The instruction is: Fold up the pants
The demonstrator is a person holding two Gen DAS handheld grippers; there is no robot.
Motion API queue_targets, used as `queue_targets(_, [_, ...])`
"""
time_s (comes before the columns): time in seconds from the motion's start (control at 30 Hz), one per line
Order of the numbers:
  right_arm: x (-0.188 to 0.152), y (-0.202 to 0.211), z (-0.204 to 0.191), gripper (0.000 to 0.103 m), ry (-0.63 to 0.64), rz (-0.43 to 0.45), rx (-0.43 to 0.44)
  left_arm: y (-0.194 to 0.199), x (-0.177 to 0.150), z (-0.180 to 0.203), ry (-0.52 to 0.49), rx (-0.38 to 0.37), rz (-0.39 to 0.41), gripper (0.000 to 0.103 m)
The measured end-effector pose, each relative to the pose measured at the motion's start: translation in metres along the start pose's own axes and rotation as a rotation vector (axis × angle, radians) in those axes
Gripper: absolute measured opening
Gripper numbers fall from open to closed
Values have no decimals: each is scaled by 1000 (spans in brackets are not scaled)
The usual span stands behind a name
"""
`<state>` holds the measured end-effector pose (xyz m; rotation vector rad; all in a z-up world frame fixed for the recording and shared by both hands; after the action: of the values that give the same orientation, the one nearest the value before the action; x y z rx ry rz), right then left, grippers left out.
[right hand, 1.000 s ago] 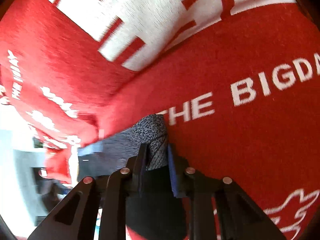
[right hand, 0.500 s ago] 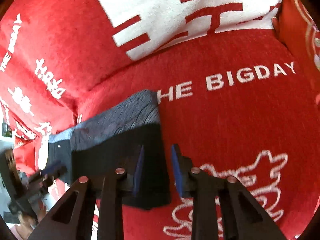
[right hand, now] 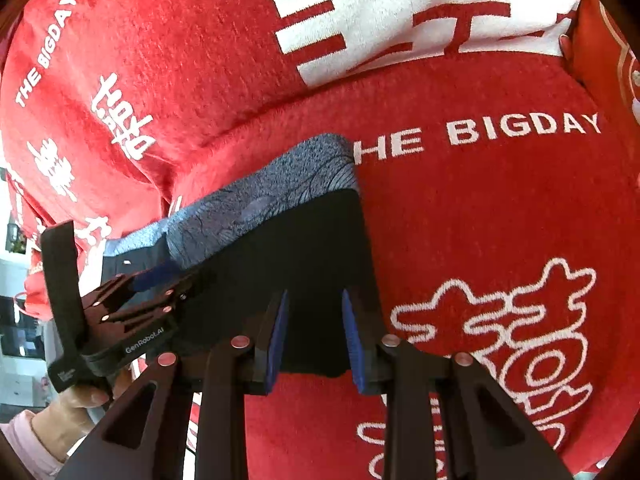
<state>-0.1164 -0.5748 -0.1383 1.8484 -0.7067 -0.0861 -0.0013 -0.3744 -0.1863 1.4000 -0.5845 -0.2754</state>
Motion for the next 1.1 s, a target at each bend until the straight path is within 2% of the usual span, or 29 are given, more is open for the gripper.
queue_targets(0.07, [-4, 5, 1, 31, -3, -4, 6, 2, -2, -30, 156, -49, -43, 63])
queue_targets(0.13, [-7, 9, -5, 31, 20, 0, 1, 10, -5, -44, 216, -22, -35, 64])
queue_targets(0.27, [-9, 10, -27, 31, 104, -12, 0, 22, -14, -55, 250, 106, -29, 64])
queue_targets(0.6, [6, -35, -110, 32, 318, -118, 79, 35, -59, -88, 387, 190, -88, 64])
queue_targets(0.63, [6, -40, -117, 34, 337, -135, 96, 37, -63, -92, 401, 197, -88, 64])
queue_targets(0.67, [4, -44, -125, 42, 365, -152, 105, 39, -67, -96, 413, 201, -87, 64])
queue_targets(0.7, [1, -46, -132, 51, 398, -158, 100, 40, -72, -101, 432, 201, -87, 64])
queue_targets(0.77, [-6, -47, -148, 59, 502, -146, 62, 42, -79, -110, 464, 198, -86, 64])
queue_targets(0.87, [-17, -52, -167, 59, 614, -136, 30, 39, -89, -122, 488, 199, -83, 64])
queue_targets(1.0, [-18, -69, -184, 59, 648, -132, -21, 33, -88, -130, 470, 178, -107, 64])
queue_targets(1.03, [-19, -75, -188, 59, 659, -130, -61, 32, -86, -133, 455, 164, -106, 64])
queue_targets(1.07, [-20, -78, -190, 54, 670, -130, -110, 33, -85, -136, 434, 160, -102, 64])
queue_targets(1.1, [-20, -81, -190, 37, 668, -132, -154, 32, -83, -138, 419, 164, -101, 64])
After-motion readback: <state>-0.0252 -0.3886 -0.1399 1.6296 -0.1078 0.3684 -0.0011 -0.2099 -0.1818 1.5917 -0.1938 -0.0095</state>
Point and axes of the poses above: each gripper's, at about its wrist camera, not at the fingertips, and y roughly against the way its jaws point, z to its right, x to its top, the point moved 2 cm from there along -y, roughly the way its jaws point, and after that the axes turned 12 degrees about y, right-handed, at the moved point
